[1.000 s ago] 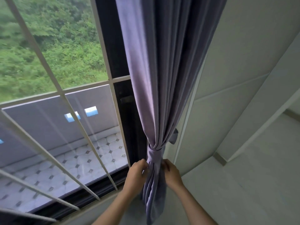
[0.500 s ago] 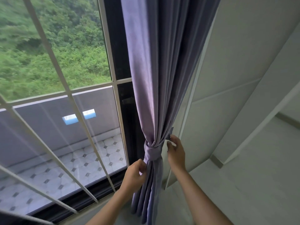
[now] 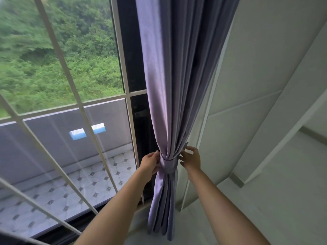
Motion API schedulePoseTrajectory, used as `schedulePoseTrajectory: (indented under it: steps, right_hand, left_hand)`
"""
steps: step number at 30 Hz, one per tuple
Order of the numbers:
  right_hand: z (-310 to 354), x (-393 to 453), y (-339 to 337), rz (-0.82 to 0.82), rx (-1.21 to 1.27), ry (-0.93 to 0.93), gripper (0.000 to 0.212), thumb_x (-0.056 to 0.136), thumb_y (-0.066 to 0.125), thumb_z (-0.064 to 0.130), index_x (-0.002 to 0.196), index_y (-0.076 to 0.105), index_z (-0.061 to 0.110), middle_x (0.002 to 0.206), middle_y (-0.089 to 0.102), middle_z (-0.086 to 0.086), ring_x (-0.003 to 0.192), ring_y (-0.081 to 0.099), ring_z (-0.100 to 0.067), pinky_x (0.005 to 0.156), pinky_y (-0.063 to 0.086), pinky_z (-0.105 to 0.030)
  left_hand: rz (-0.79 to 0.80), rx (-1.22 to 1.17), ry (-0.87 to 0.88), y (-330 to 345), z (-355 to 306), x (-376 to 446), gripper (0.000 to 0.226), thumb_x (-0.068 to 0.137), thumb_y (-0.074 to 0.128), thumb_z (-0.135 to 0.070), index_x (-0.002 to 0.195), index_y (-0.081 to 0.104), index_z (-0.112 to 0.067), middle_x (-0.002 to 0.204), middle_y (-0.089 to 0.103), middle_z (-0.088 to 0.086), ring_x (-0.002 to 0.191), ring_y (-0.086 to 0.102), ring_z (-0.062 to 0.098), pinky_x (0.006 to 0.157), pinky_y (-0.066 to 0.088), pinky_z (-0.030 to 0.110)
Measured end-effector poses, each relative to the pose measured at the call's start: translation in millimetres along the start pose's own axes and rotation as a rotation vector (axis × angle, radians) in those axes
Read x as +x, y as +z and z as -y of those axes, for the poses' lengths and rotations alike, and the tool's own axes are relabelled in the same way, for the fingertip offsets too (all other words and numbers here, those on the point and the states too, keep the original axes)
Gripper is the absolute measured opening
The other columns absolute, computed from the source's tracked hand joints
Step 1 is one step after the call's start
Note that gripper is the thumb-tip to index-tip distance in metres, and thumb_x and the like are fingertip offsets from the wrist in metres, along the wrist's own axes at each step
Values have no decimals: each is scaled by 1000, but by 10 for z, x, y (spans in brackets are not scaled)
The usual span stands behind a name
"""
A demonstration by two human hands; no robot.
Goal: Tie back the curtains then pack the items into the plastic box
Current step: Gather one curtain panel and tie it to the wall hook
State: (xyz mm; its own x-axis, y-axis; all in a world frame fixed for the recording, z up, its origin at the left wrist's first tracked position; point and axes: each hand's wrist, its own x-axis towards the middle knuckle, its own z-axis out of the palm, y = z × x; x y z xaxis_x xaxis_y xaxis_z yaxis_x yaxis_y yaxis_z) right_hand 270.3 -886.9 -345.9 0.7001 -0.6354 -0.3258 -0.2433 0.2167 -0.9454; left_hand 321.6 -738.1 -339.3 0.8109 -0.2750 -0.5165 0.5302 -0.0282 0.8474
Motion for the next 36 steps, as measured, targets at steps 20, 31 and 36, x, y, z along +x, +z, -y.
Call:
schedulePoseTrajectory:
  steps: [20, 31, 36]
  right_hand:
    - [-149, -176, -123, 189, 163, 343, 19, 88, 49, 6, 74, 62, 10, 65, 62, -6, 69, 56, -22, 63, 47, -31]
    - [-220, -380, -173, -90, -310, -203, 8, 91, 56, 19, 99, 58, 20, 88, 65, 2, 75, 60, -11, 61, 41, -21]
    - [-289, -741, -172, 24, -421, -511, 20, 84, 61, 13, 83, 55, 32, 79, 62, 12, 75, 58, -3, 61, 41, -9]
  left_hand:
    - [192, 259, 116, -110, 240, 2, 38, 84, 46, 12, 112, 65, -6, 102, 69, 16, 93, 66, 28, 86, 55, 36]
    - [-300, 556, 626, -196, 294, -282, 13, 87, 57, -5, 89, 60, -17, 89, 62, -5, 79, 61, 11, 63, 48, 18]
    - [-327, 526, 943, -92, 183, -565, 8, 88, 63, -10, 94, 61, -15, 92, 56, -7, 78, 57, 7, 66, 50, 17]
